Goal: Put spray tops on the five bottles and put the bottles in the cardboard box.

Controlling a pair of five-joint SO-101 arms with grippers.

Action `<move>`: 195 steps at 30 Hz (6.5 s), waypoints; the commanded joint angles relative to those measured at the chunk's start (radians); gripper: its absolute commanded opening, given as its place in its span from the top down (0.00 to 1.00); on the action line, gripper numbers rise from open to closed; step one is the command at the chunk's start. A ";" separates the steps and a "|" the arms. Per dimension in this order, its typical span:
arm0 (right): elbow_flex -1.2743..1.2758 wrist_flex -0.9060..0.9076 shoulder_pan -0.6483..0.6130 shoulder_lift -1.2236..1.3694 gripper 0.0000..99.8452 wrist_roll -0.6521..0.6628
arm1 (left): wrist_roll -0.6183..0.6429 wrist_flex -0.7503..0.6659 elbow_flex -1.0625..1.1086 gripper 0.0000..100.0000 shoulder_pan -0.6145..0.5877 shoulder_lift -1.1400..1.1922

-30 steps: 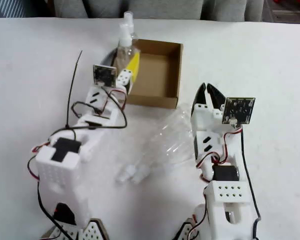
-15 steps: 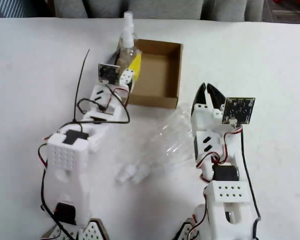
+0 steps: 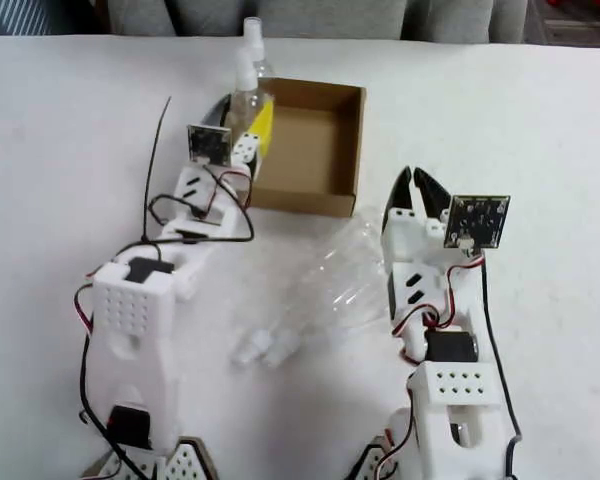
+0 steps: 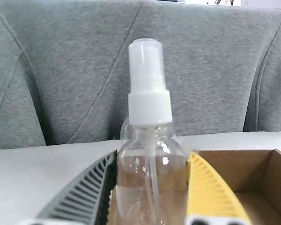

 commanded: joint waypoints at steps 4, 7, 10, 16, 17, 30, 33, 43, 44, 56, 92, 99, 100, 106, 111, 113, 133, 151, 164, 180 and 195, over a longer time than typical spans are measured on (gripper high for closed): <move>-0.009 -0.018 0.007 0.002 0.98 0.000 | -0.011 -0.031 -0.034 0.98 -0.012 -0.005; -0.009 -0.018 0.007 0.002 0.98 0.000 | -0.012 -0.031 -0.003 0.98 -0.010 -0.010; -0.009 -0.018 0.007 0.002 0.98 0.000 | -0.014 -0.031 0.006 0.98 -0.010 -0.015; -0.009 -0.018 0.007 0.002 0.98 0.000 | -0.009 -0.031 0.008 0.94 -0.010 -0.013; -0.009 -0.018 0.007 0.002 0.98 0.000 | -0.009 -0.025 0.014 0.91 -0.010 -0.015; -0.009 -0.018 0.007 0.002 0.98 0.000 | -0.015 -0.023 0.078 0.83 -0.010 -0.042; -0.009 -0.018 0.007 0.002 0.98 0.000 | -0.015 -0.023 0.132 0.83 -0.010 -0.091; -0.009 -0.018 0.007 0.002 0.98 0.000 | -0.015 0.061 0.193 0.72 0.005 -0.143; -0.009 -0.018 0.007 0.002 0.98 0.000 | -0.015 0.061 0.193 0.72 0.005 -0.143; -0.009 -0.018 0.007 0.002 0.98 0.000 | -0.014 0.032 0.212 0.72 0.002 -0.188; -0.006 -0.012 0.005 0.002 0.98 0.002 | -0.118 0.265 0.813 0.76 0.090 -0.878; -0.005 -0.010 -0.005 0.004 0.98 0.005 | -0.153 0.410 0.893 0.95 0.085 -1.041; -0.002 -0.010 -0.010 0.004 0.98 0.008 | -0.150 0.420 0.913 0.94 0.085 -1.059; 0.011 -0.010 -0.024 0.004 0.98 0.009 | -0.160 0.422 1.094 0.98 0.019 -1.171; 0.009 0.028 -0.027 0.004 0.98 0.009 | -0.160 0.422 1.246 0.98 -0.064 -1.270; 0.008 0.039 -0.027 0.004 0.98 0.009 | -0.160 0.425 1.290 0.98 -0.091 -1.325; -0.532 0.225 0.090 0.785 0.98 0.011 | -0.390 1.375 1.168 0.98 -0.177 -1.728; -0.988 0.677 0.073 1.216 0.98 0.014 | -0.385 1.335 1.198 0.98 -0.174 -1.735; -1.008 0.786 0.005 1.224 0.98 0.166 | -0.390 1.272 1.214 0.98 -0.177 -1.730; -1.008 0.871 0.004 1.216 0.98 0.167 | -0.384 1.272 1.214 0.98 -0.225 -1.736; -0.997 0.955 -0.012 1.145 0.98 0.169 | -0.390 1.272 1.214 0.98 -0.222 -1.736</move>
